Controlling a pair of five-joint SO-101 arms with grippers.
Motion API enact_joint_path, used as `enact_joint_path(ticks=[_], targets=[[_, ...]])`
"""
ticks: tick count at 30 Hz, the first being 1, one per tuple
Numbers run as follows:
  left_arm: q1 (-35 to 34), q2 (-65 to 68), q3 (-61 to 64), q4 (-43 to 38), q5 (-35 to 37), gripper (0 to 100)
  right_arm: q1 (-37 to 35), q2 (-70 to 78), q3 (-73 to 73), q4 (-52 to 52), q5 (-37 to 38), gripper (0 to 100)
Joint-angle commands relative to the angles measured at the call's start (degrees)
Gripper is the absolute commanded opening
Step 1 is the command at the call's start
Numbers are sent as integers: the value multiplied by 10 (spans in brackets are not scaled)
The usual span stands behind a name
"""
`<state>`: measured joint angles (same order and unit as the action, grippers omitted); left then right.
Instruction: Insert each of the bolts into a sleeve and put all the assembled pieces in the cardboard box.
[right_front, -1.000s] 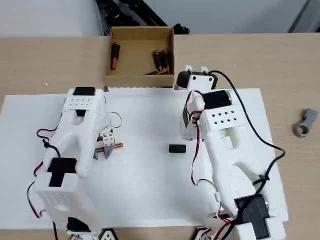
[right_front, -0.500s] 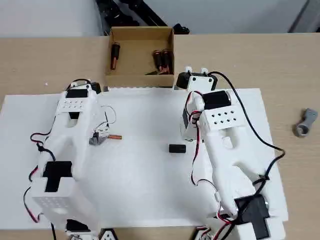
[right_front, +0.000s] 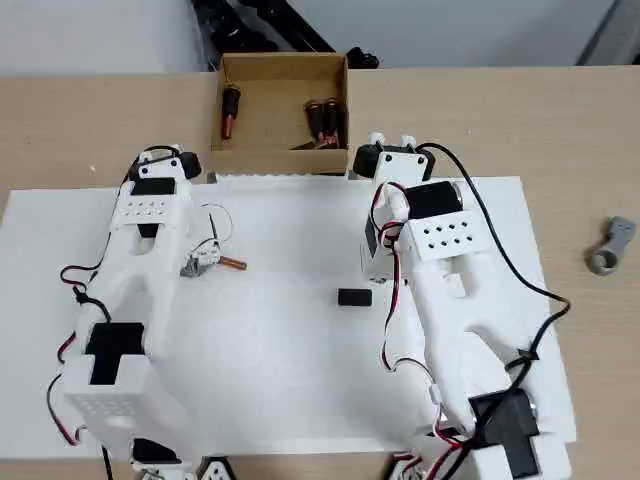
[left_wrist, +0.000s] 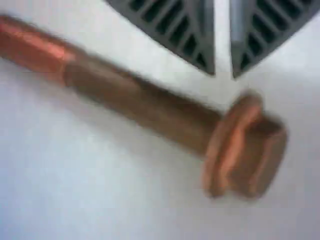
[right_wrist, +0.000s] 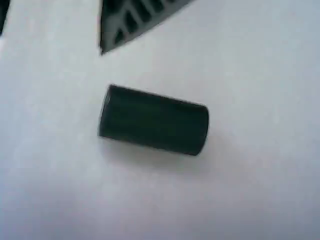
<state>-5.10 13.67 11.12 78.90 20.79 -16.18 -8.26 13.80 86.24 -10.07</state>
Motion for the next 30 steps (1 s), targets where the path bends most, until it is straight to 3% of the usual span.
enact_joint_path(ticks=[1,7,11,13,30], targets=[[-1,-59,-57,58,6,7,-2,-22,-3,-6,-7,122],[-1,-124,-93,117,70,13,-2,-22,-3,-6,-7,122],[-4,-123,-90,118,214,115,-2,-22,-3,-6,-7,122],[-4,-104,-90,113,249,170,-2,-22,-3,-6,-7,122],[-9,67,-94,44,286,173,-2,-22,-3,-2,-7,122]])
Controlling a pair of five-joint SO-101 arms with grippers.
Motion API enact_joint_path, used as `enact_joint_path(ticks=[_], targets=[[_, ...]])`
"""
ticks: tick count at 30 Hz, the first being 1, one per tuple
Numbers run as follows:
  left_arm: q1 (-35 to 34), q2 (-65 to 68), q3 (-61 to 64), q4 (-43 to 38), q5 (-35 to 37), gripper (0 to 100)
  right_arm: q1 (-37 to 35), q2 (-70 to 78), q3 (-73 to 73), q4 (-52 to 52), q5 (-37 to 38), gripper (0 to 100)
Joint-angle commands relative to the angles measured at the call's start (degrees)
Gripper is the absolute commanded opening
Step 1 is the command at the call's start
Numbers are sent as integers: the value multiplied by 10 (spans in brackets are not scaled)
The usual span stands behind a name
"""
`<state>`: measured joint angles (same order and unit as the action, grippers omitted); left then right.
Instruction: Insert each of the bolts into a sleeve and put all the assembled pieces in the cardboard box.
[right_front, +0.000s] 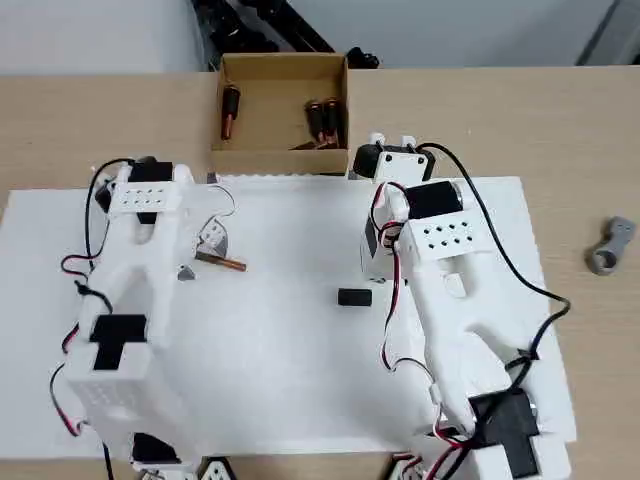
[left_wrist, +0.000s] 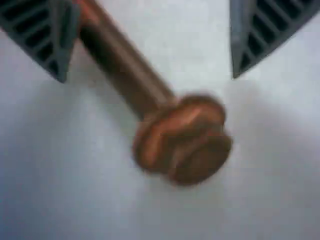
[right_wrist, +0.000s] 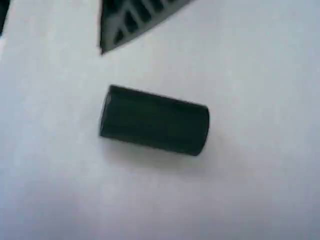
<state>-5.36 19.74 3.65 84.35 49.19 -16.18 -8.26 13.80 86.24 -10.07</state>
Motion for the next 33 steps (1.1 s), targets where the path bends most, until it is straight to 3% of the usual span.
enact_joint_path(ticks=[1,7,15,20,30,33], targets=[[-9,12,-19,-11,1,152,-2,-23,-3,-1,-7,122],[-21,17,-29,-5,-29,2,-2,-23,-3,0,-7,122],[-8,17,-108,68,-35,5,-2,-26,-3,-1,-7,122],[29,16,-214,142,-76,5,-2,-26,-3,-1,-7,122],[44,-6,-373,161,-258,5,-19,-22,-3,0,-46,122],[44,-73,-375,161,-341,5,-44,-22,-4,-2,-1,122]])
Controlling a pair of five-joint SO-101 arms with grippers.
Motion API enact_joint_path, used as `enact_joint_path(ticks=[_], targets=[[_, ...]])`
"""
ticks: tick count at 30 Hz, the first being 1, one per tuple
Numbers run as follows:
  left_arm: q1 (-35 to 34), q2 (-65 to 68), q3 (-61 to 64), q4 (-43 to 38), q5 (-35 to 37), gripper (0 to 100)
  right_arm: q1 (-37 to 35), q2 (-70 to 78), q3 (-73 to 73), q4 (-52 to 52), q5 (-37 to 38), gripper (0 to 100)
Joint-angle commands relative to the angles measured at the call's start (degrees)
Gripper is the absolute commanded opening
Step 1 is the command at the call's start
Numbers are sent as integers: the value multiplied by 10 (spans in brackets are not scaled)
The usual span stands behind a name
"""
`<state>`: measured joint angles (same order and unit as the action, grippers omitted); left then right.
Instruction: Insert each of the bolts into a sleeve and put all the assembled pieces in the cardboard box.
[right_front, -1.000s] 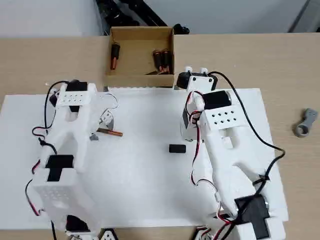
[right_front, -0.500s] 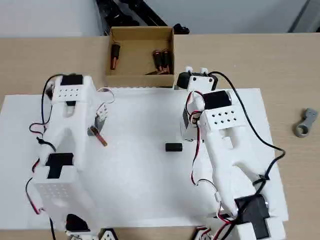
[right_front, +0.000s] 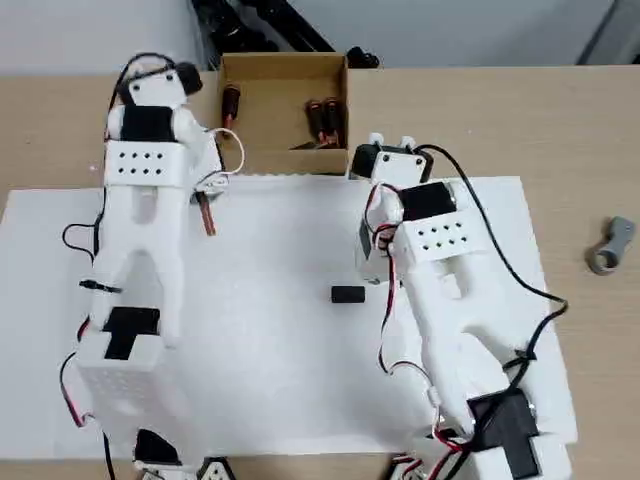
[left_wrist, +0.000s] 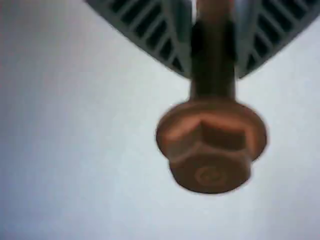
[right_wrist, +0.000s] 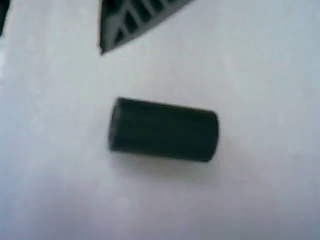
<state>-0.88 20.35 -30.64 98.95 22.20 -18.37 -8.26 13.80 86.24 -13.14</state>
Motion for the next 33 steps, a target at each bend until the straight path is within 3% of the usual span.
enact_joint_path(ticks=[1,9,16,22,25,31,33], targets=[[-1,-106,-32,15,-92,5,-28,-22,-5,-3,53,122],[-1,-319,-22,14,-172,5,-40,-22,-8,-30,332,122],[-1,-496,92,14,-202,5,-36,-19,-5,-60,518,122],[-2,-665,190,12,-203,5,-27,58,-5,-75,532,122],[-2,-733,243,-8,-205,5,-30,103,-7,-75,585,122],[-4,-807,318,-7,-215,5,-36,131,-56,-74,616,122],[-33,-814,323,-6,-215,5,-36,137,-62,-75,636,125]])
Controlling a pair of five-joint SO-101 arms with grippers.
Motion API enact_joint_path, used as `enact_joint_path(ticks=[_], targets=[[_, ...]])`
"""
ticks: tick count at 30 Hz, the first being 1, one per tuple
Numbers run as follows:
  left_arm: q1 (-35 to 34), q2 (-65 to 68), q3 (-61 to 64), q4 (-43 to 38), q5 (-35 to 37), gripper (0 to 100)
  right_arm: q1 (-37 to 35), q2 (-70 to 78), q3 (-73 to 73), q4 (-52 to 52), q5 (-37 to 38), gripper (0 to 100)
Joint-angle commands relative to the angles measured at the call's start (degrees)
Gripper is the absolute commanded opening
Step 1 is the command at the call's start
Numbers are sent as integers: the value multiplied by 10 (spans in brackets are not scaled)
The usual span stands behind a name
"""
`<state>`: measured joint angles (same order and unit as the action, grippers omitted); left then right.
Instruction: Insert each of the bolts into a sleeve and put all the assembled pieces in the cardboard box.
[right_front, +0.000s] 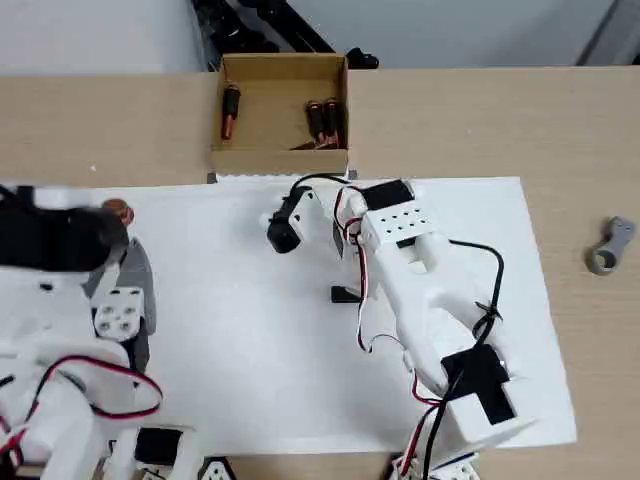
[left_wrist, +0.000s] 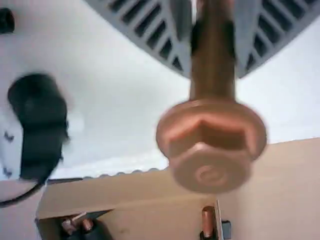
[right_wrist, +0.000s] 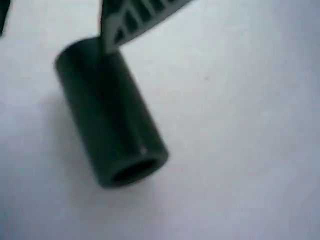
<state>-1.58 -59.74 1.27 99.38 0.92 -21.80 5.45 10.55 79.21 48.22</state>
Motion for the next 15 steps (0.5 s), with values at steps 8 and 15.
enact_joint_path(ticks=[8,15], targets=[[-87,-12,6,-11,-5,5,-17,22,-28,0,36,130],[-87,-12,6,-11,-5,5,-79,-3,-30,23,35,216]])
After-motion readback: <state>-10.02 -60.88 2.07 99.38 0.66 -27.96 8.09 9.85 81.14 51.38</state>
